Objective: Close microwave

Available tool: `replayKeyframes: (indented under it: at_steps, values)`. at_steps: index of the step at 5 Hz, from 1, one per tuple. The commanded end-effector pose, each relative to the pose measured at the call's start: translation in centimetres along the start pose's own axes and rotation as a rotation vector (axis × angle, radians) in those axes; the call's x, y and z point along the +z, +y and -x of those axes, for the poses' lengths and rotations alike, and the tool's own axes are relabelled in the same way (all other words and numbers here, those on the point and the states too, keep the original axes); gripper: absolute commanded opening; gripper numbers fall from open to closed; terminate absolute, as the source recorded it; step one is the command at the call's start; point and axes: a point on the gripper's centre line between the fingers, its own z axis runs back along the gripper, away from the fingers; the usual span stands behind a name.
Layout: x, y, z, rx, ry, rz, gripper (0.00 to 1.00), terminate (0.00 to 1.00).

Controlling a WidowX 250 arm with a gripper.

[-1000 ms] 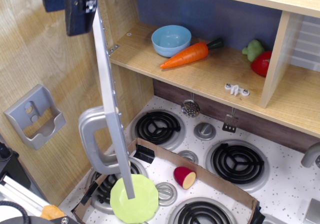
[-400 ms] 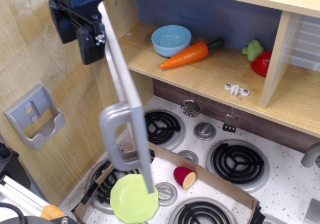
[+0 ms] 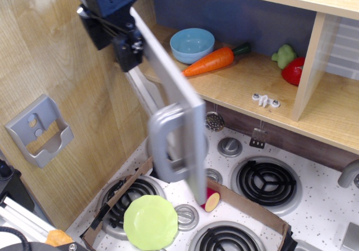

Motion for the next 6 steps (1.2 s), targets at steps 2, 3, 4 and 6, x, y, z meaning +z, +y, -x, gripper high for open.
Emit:
replayKeyframes:
  at_steps: [2,3,4,6]
  values:
    - [-1.8,-1.4,-4.5,0.014,-0.232,0.005,1.0,0.0]
    - [-2.6,-1.4,-5.7,-0.004,-0.269,0.014,1.0,0.0]
    - [-2.9,-1.4,-6.9,-0.028,-0.285,0.019,1.0,0.0]
    - [-3.0,-1.4,-8.5,-0.063,-0.308,0.012,1.0,0.0]
